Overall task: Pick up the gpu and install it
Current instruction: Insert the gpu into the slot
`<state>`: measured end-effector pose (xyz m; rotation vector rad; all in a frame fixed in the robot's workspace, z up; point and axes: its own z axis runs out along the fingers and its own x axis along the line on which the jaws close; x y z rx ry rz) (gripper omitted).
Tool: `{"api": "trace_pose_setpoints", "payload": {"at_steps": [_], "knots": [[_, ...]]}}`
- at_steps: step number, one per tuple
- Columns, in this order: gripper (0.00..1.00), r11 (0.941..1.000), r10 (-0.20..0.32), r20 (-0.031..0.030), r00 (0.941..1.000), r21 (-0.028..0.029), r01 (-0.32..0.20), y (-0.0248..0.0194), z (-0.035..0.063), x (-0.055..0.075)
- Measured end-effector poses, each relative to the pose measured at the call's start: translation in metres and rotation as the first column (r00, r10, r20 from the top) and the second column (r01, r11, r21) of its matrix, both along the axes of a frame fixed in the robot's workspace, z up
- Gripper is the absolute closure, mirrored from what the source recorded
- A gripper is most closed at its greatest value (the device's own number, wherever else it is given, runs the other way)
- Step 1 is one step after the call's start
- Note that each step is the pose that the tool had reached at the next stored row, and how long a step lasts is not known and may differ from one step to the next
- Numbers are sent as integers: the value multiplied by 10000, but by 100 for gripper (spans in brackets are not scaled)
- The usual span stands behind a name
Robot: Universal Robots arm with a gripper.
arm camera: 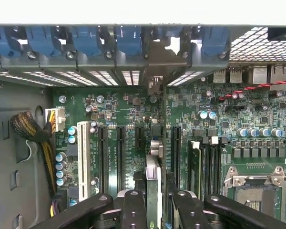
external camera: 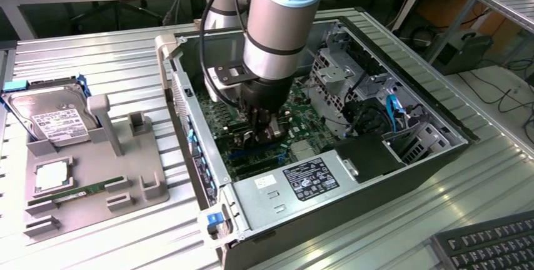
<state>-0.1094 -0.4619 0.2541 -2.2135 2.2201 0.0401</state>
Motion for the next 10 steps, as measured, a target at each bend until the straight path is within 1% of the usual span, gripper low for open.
{"api": "trace_pose_setpoints", "payload": {"at_steps": [2, 3, 4, 5, 10], "knots": [[74, 10000, -1, -2, 10000, 29, 1, 0, -8, -1], [74, 10000, -2, -2, 10000, 52, 2, 0, -13, -1], [74, 10000, 1, 14, 10000, 86, -1, 2, -27, 2], [74, 10000, -1, 4, 10000, 86, 1, 2, -32, 0], [74, 10000, -1, 0, 10000, 75, 1, 0, -43, 0]]}}
